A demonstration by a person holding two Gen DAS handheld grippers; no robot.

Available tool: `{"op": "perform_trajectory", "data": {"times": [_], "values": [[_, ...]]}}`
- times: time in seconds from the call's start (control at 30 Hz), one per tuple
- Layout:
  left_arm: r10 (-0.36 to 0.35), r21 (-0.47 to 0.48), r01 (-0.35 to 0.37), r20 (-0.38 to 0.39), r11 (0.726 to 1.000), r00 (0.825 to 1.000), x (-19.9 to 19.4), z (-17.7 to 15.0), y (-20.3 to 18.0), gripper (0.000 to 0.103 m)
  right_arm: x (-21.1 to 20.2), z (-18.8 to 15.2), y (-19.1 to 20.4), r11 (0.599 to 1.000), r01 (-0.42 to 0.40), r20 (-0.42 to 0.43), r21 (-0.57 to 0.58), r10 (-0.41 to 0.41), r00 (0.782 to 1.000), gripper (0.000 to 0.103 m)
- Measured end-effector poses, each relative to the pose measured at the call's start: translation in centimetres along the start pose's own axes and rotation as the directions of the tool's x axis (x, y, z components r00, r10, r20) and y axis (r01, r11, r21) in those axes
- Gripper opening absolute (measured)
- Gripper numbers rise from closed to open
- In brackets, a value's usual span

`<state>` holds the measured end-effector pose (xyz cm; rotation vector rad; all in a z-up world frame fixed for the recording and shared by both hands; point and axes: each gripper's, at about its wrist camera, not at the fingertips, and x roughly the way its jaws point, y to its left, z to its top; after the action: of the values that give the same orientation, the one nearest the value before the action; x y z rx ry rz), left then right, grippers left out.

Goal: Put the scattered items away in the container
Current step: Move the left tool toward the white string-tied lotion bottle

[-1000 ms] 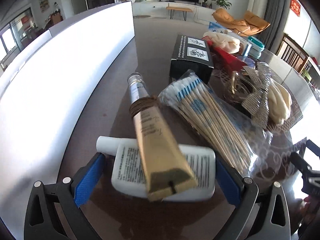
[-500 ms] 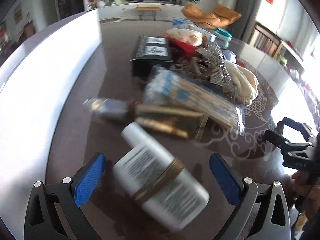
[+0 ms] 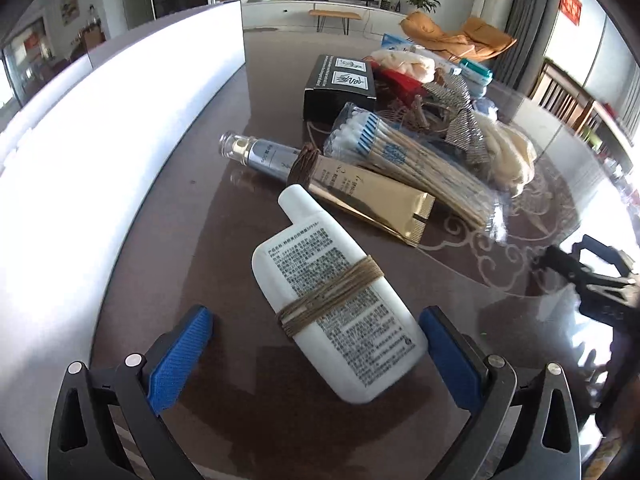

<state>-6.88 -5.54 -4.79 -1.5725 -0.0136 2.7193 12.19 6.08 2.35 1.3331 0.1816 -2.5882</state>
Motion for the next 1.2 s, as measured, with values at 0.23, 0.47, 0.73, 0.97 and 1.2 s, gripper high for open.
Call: {"op": "perform_trajectory", "data": {"times": [0.23,0.47,0.73,0.97,1.2], "values": [[0.019,-0.015,-0.019,0.039,1.0,0.999,0.57,0.62,-0.06,0.103,0.02,0.0,0.02,1.0,0.001,0.0,0.001,-0.001,1.0,0.103],[0.016,-0.014,-0.016,0.064,1.0,0.998,0.2,0.23,0.07,0.103,0.0,0.0,0.03,1.0,0.001,0.0,0.002,-0.001,1.0,0.103],[0.017,-0.014,-0.016,0.065,1.0,0.998,0.13,0.17,0.05,0.103,0.02,0.0,0.01,1.0,0.002,0.0,0.003,-0.002,1.0,0.103],[0.017,-0.013,-0.016,0.065,1.0,0.998,0.17,0.17,0.04,0.103,0.0,0.0,0.02,1.0,0.003,0.0,0.003,-0.003,1.0,0.103],[0.016,-0.013,-0.015,0.065,1.0,0.998,0.19,0.17,0.04,0.103,0.0,-0.01,0.02,1.0,0.004,0.0,0.004,-0.004,1.0,0.103]]}}
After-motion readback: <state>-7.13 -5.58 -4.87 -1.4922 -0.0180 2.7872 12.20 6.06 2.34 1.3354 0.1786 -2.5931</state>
